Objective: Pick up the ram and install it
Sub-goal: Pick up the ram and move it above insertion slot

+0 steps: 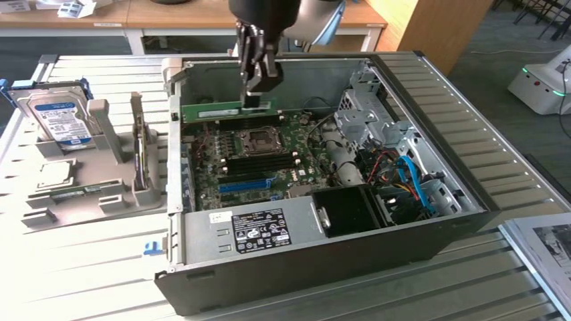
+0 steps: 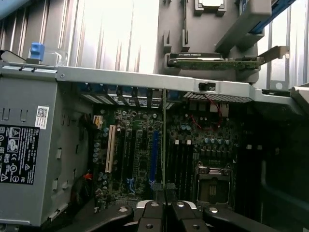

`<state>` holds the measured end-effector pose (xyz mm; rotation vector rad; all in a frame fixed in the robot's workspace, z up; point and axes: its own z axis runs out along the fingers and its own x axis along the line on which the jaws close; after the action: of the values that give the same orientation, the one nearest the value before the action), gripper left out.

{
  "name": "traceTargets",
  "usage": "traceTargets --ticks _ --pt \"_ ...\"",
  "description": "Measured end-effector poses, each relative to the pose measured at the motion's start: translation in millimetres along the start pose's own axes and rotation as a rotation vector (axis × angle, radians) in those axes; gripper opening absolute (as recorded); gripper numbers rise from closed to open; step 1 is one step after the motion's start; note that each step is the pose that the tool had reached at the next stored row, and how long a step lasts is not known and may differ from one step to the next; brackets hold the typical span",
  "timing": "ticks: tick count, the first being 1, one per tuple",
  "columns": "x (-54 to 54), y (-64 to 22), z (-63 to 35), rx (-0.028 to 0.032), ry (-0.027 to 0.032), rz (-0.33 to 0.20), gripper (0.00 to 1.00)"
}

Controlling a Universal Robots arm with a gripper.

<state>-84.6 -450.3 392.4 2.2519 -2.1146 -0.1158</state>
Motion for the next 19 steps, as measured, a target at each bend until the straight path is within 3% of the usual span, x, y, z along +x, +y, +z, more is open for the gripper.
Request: traceTargets --ticks 8,14,19 --pt "1.5 -22.8 -2.1 -0.0001 0.0002 0.0 0.12" --pt "1.4 -23.5 -2.1 0.0008 0.0 0.0 0.12" --pt "1.4 -22.9 -2.1 0.0172 0.0013 -0.002 0.12"
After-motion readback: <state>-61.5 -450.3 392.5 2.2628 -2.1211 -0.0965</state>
